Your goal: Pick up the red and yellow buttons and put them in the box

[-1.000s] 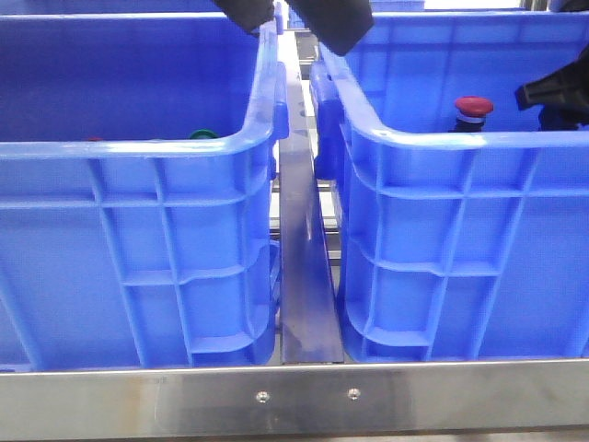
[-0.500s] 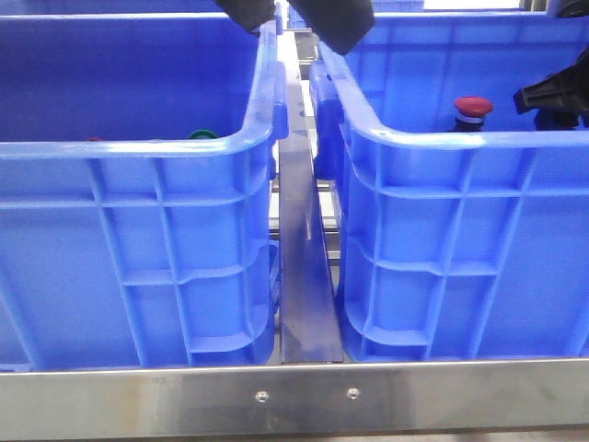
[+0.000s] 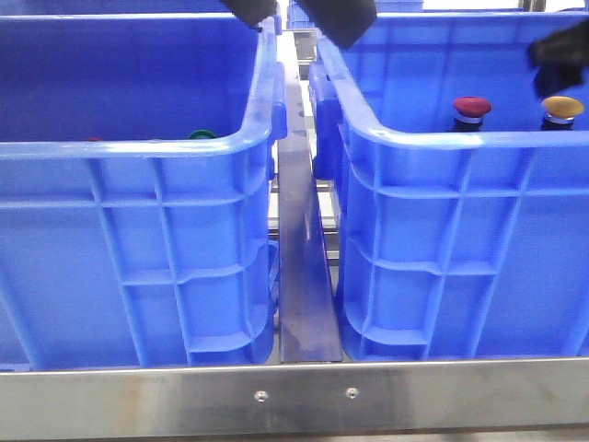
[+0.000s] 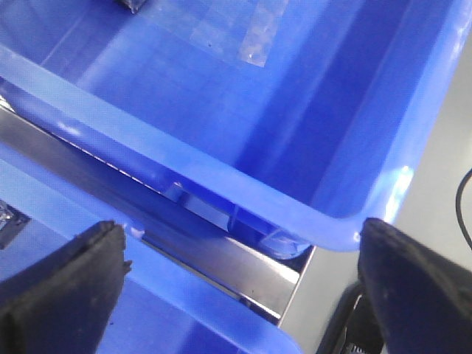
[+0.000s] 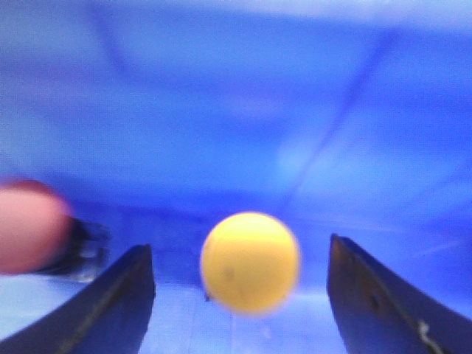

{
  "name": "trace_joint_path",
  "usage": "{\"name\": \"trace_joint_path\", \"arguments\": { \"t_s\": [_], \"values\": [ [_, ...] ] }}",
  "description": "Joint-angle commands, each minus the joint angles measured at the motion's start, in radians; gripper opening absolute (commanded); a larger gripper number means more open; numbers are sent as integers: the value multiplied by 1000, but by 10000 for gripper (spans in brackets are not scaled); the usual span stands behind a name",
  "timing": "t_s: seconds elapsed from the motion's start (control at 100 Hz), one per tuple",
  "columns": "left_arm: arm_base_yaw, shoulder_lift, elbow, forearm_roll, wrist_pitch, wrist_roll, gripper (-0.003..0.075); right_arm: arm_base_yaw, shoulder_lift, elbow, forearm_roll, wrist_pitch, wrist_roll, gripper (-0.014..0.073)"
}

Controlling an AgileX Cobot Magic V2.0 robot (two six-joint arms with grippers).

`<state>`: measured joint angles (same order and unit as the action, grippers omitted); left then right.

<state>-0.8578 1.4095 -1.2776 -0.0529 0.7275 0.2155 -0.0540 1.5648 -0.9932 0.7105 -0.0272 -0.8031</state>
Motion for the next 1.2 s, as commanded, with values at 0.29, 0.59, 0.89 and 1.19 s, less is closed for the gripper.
{"name": "trace_joint_path", "arguments": {
  "t_s": [0.29, 0.59, 0.89, 1.19],
  "values": [
    [151, -88, -17, 70, -85, -178, 163, -6, -407, 212, 3, 17, -6, 121],
    [418, -224, 127, 71, -126, -190, -20, -8, -692, 394, 3, 17, -6, -68],
    [621, -480, 340, 67, -270, -192, -20, -8, -934, 517, 3, 75, -6, -68],
    [665, -820, 595, 42, -474, -192, -20, -8, -1155, 600, 3, 83, -6, -68]
  ]
}}
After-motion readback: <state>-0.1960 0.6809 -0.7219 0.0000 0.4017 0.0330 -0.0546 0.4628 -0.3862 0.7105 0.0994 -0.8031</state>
